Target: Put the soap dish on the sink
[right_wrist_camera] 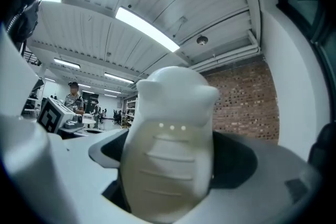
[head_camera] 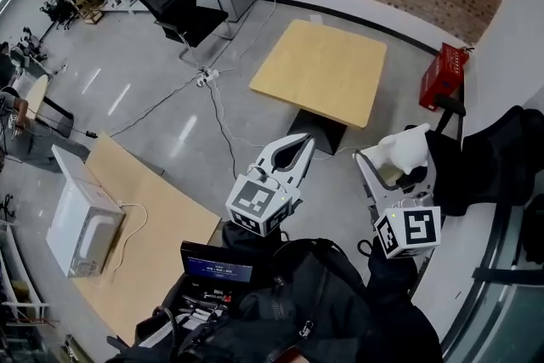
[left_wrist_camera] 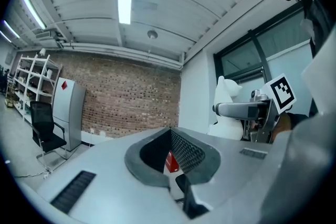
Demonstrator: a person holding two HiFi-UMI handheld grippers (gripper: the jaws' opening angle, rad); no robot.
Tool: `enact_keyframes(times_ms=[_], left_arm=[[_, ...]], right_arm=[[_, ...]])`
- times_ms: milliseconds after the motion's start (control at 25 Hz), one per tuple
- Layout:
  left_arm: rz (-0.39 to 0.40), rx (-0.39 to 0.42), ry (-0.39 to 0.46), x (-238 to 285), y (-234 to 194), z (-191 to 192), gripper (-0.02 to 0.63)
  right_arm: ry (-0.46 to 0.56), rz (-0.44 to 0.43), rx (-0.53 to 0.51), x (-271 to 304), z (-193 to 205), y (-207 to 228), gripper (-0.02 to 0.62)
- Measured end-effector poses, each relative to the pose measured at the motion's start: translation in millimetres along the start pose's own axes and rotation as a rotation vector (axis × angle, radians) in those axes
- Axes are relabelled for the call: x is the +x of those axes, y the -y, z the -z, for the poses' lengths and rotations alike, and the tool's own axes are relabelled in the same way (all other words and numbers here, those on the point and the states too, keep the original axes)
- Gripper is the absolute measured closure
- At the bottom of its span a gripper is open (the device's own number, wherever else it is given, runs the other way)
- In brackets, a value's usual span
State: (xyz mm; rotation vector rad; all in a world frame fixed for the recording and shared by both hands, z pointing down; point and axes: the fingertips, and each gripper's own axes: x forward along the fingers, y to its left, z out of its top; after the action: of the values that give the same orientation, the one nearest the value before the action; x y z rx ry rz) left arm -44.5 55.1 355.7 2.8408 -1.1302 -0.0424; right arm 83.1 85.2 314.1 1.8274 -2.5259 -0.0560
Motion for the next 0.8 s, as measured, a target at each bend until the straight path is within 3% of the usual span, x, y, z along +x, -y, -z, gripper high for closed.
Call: enact_keyframes(times_ms=[800], left_arm=[[-0.009, -0.022, -0.057, 21, 16, 31, 0.604]], right_arm=[[-0.029, -0.04, 0.047, -4, 23, 20, 0.101]])
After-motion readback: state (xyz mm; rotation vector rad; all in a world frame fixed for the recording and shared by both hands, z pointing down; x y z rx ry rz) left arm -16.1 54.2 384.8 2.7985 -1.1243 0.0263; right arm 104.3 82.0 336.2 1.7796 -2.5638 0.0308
